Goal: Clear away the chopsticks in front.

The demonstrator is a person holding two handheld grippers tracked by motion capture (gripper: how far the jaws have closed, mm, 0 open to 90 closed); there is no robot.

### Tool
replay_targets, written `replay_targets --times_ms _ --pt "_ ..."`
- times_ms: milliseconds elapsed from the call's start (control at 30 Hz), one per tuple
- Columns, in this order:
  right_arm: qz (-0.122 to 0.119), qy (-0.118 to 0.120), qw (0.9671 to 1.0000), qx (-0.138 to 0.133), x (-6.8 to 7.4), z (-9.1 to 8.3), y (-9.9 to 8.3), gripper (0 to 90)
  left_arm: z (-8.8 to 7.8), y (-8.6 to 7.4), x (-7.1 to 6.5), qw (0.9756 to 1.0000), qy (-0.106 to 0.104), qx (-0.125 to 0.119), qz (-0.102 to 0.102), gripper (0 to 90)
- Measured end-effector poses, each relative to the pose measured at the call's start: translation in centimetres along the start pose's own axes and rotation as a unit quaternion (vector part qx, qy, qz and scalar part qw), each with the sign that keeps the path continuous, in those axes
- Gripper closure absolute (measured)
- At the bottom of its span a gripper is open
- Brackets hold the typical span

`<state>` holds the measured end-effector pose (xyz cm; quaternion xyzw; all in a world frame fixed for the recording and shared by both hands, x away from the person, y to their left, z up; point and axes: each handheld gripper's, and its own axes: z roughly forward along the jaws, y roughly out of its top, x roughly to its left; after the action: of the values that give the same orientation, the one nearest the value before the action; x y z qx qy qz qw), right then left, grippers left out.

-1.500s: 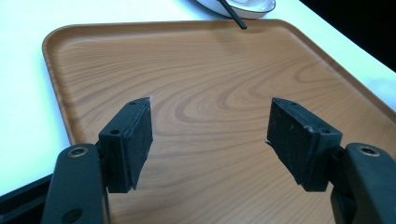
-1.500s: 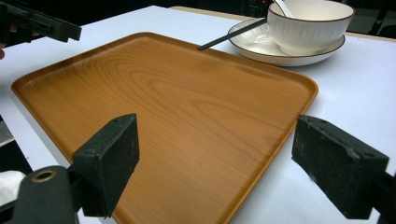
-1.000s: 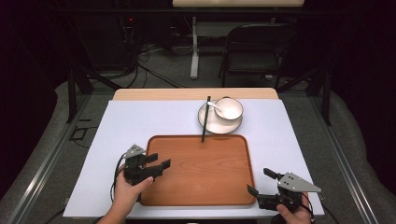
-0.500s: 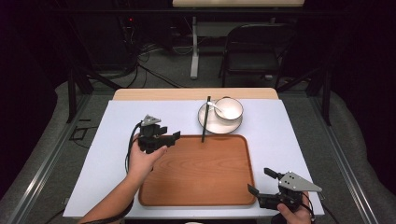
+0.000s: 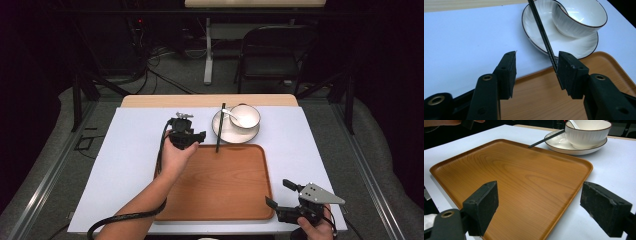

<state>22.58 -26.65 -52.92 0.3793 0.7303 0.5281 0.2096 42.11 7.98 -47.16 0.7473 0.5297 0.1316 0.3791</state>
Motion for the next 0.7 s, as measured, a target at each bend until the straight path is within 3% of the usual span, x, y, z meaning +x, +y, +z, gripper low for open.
replay_targets --times_ms 167,300,433,700 --pt "0.000 0.003 1.0000 0.000 -0.1 0.1 0.0 14.5 2.0 0.3 -1.3 0.9999 0.004 0.015 -0.007 56.2" --pt "0.000 0.004 1.0000 -0.002 -0.1 0.1 0.0 14.5 4.0 0.4 -2.6 0.9991 -0.011 0.040 -0.008 60.3" --pt "0.000 0.004 1.0000 -0.002 -0.1 0.1 0.0 14.5 5.0 0.5 -3.2 0.9983 -0.013 0.055 -0.010 64.7" --pt "0.003 0.006 1.0000 -0.002 -0.2 0.0 0.0 14.5 6.6 0.4 -3.4 0.9964 0.004 0.082 -0.021 71.1"
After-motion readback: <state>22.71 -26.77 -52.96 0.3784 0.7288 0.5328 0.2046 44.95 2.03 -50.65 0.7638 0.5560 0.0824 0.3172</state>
